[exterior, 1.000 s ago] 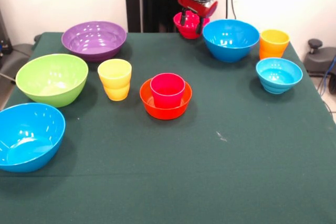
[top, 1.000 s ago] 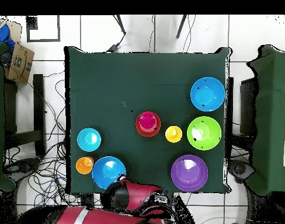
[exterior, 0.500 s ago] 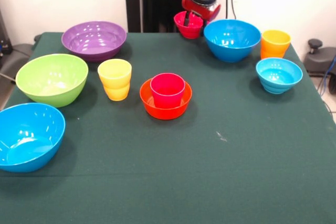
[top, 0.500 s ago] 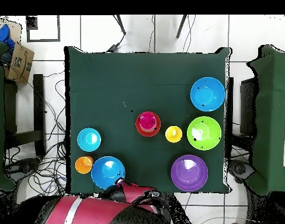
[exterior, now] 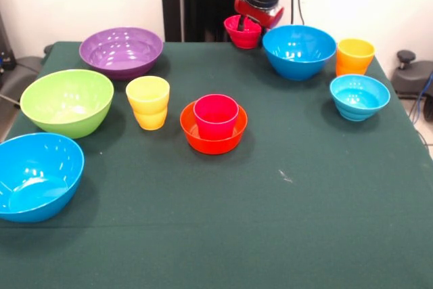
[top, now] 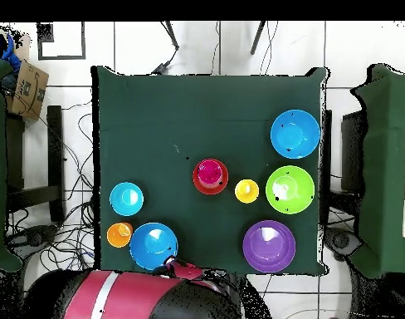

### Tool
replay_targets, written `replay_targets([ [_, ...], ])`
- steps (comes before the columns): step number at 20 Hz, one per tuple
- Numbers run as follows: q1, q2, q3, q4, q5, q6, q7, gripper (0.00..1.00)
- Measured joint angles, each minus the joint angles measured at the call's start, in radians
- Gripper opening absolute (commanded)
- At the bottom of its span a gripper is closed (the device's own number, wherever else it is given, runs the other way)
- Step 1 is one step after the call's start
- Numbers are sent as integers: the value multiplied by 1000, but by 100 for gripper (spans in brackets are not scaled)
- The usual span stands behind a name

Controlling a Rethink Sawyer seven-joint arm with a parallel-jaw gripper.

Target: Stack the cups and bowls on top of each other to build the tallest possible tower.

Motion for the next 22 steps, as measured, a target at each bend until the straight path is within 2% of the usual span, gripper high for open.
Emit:
replay_targets([
  [12,-11,15,0,1,-1,-32,0,100],
  [13,-16,15,0,1,-1,-32,0,0],
  [22,-38,1,0,26,-10,-32,0,0],
])
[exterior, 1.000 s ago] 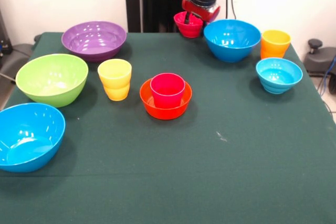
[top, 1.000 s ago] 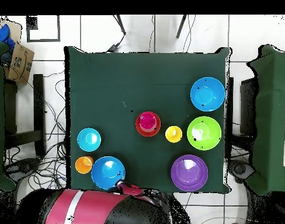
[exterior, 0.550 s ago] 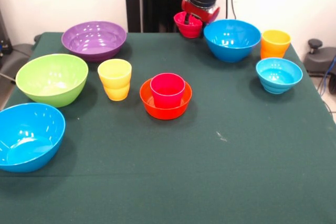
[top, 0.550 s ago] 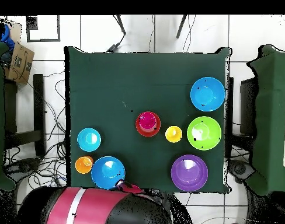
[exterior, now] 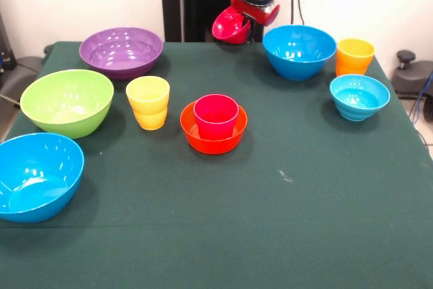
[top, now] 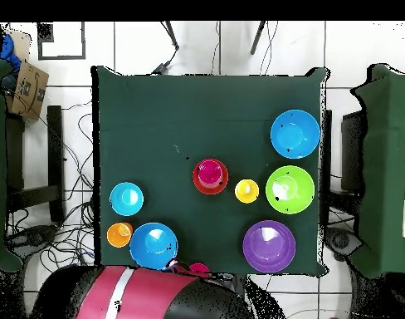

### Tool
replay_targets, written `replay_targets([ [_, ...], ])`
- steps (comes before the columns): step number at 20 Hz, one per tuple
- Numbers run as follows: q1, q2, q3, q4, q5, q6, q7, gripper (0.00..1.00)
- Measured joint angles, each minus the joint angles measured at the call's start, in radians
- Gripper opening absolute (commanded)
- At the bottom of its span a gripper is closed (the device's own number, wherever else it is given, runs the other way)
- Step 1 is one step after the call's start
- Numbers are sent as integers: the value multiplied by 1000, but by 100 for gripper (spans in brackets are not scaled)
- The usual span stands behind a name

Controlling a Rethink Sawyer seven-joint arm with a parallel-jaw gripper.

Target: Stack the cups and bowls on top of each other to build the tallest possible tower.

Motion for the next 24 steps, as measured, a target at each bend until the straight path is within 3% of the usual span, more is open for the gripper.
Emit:
replay_targets([
  [14,7,-20,-10,0,-15,0,0,0],
  [19,21,-88,-40,-4,-24,21,0,0],
  [24,8,-161,-41,-26,-25,104,0,0],
])
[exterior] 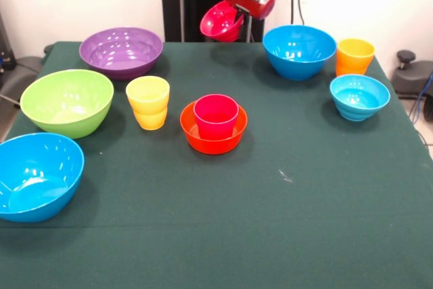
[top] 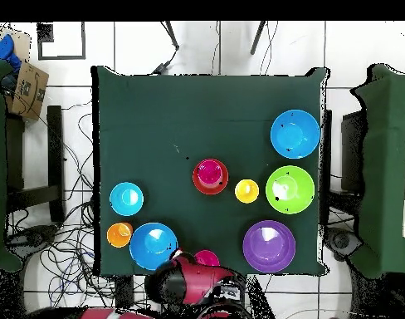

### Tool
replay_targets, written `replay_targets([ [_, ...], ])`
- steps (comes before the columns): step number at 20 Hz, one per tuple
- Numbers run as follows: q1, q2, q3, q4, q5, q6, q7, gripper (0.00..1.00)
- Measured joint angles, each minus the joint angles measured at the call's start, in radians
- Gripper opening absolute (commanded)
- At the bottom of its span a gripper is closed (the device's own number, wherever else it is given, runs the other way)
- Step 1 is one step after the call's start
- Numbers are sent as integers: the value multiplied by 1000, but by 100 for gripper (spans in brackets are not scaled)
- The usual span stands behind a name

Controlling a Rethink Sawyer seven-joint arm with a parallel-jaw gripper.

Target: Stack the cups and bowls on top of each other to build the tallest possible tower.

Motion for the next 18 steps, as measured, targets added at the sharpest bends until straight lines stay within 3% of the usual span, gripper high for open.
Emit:
replay_targets([
  [8,-42,-92,17,-113,-1,204,0,0],
  [13,-49,-95,30,-195,-2,244,0,0],
  [18,-58,-94,71,-337,-2,377,0,0],
])
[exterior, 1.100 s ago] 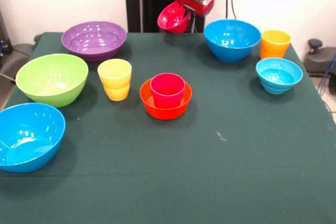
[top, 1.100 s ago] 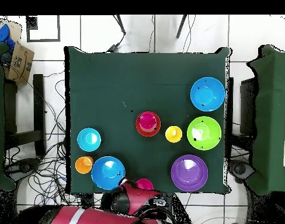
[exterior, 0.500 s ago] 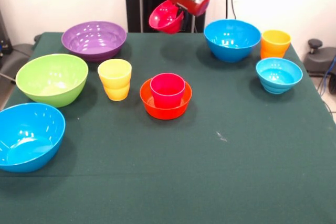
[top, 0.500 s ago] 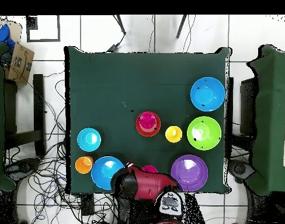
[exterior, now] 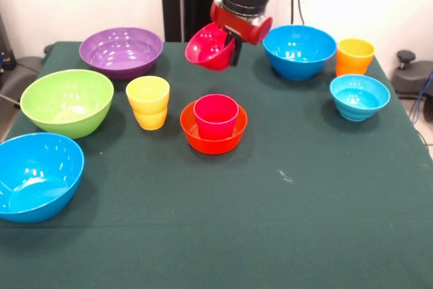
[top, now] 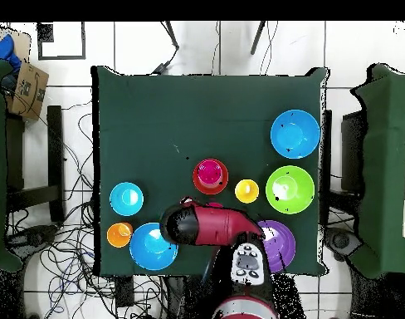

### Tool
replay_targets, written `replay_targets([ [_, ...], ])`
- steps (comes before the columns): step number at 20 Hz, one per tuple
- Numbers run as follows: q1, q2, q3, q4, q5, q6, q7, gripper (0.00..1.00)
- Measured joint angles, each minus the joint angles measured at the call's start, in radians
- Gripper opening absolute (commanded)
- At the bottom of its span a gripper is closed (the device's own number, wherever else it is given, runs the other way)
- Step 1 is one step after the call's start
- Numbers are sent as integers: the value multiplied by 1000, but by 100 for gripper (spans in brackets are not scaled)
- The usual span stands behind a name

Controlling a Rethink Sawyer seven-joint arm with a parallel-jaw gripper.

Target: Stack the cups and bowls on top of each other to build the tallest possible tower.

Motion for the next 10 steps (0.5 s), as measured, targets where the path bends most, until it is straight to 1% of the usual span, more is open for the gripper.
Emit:
replay_targets([
  [2,0,0,8,-24,1,29,0,0],
  [3,1,1,19,-56,1,69,0,0],
  [5,3,1,28,-88,1,109,0,0],
  [8,22,1,36,-170,6,210,0,0],
  [10,30,2,36,-191,8,233,0,0],
])
